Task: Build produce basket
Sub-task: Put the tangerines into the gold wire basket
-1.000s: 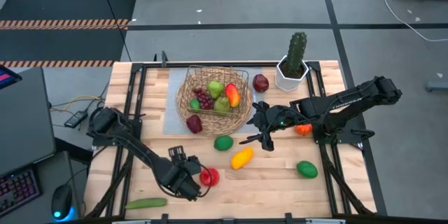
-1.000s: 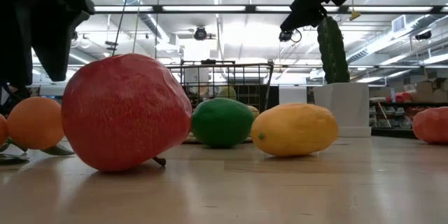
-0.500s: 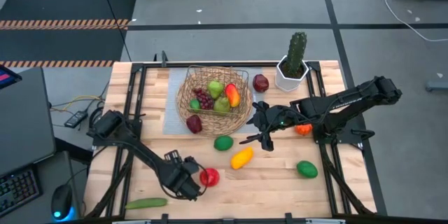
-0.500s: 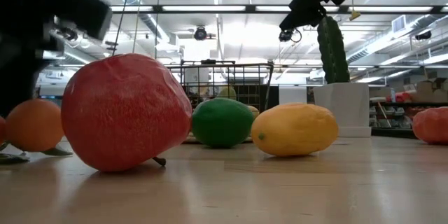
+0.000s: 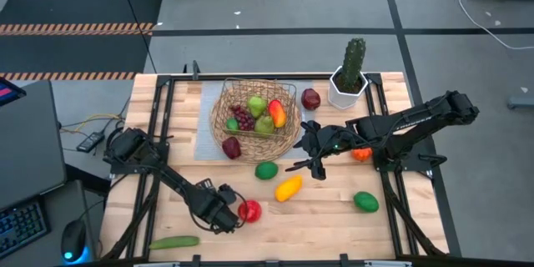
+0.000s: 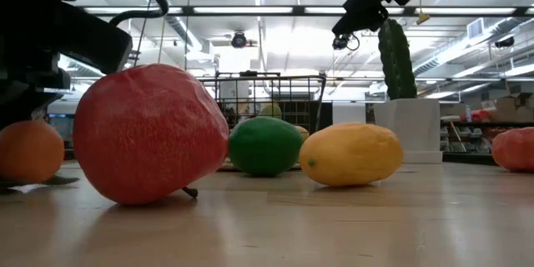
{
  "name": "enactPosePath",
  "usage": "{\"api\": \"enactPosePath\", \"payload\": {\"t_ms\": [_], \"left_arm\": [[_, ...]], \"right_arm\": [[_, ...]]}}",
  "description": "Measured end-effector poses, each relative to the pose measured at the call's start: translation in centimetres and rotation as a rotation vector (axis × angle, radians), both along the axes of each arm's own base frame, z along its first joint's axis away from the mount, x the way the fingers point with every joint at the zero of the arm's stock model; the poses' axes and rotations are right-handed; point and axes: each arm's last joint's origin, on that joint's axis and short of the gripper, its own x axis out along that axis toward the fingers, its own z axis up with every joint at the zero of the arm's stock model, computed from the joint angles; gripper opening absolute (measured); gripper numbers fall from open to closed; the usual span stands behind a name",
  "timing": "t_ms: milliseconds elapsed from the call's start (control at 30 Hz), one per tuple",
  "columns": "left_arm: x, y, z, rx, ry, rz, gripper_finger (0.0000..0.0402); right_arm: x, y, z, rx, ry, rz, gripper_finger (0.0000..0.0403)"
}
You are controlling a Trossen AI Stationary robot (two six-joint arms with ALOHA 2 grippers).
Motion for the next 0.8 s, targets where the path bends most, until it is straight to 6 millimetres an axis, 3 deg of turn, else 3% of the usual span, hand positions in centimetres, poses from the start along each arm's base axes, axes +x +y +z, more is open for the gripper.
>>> {"api": "enactPosePath", "payload": {"t_ms": [300,500,800], "left_arm": [[0.2,-0.2,0.0,-0.036,-0.012,-0.032,0.0087],[0.2,0.6,1.2,-0.049,-0.020,-0.033,0.0024],[0.7,3.7,4.5,-0.061,-0.071,-0.052,0.0007]], "right_arm": [[0.0,0.0,0.0,0.000,0.000,0.000,0.0274],[0.0,0.0,0.0,0.000,0.000,0.000,0.0275],[0.0,0.0,0.0,0.000,0.001,0.001,0.0275]]}}
